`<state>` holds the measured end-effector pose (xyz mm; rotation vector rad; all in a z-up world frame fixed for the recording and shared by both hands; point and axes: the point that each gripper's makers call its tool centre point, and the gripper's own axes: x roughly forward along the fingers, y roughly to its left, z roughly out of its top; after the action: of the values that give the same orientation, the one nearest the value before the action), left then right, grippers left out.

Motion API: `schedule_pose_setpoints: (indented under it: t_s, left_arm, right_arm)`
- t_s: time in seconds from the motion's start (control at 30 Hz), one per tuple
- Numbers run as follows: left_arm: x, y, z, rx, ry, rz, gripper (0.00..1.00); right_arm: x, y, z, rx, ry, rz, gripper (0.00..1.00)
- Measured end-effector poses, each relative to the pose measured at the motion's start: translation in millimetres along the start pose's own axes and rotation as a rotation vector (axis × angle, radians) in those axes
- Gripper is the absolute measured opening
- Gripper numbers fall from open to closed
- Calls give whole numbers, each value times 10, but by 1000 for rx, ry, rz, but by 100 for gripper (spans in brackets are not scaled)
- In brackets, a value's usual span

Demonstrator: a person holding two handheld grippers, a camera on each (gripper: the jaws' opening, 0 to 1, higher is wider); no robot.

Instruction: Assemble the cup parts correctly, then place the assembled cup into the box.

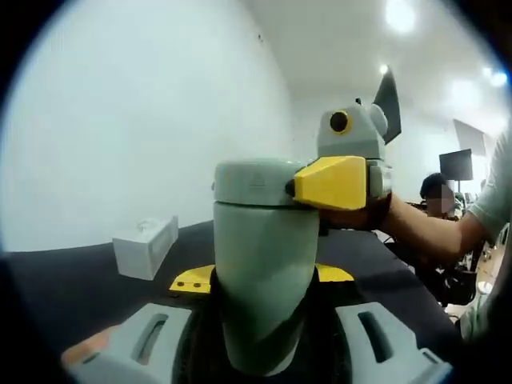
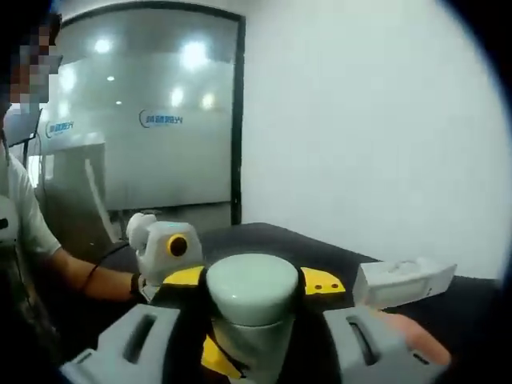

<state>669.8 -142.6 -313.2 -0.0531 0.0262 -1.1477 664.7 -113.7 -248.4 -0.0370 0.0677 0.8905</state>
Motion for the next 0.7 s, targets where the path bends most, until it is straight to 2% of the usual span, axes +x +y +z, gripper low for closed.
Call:
schedule_pose_setpoints:
  t_s: [0.27, 0.37, 0.43, 0.53, 0.63, 0.67, 0.7]
  left_arm:
    - [1, -8, -3, 0, 4, -1, 40]
    - [0, -6, -5, 2, 7, 6, 40]
    - [11, -3, -5, 0, 6, 12, 40]
    - [6, 6, -5, 4, 9, 15, 40]
    - [-3, 15, -5, 8, 9, 13, 40]
    - [-1, 14, -3, 10, 9, 13, 40]
    - [-4, 16, -1, 11, 9, 13, 40]
  right_arm:
    - [-15, -83, 5, 9, -13, -201, 41]
    - [-10, -96, 7, 8, -13, -240, 41]
    - [-26, -168, 6, 18, -9, -301, 41]
    - [-28, -149, 5, 14, -20, -338, 40]
    - [-26, -147, 11, -9, -15, -325, 41]
    - [-20, -123, 9, -21, -9, -301, 41]
    - [-21, -96, -5, -52, 9, -246, 42]
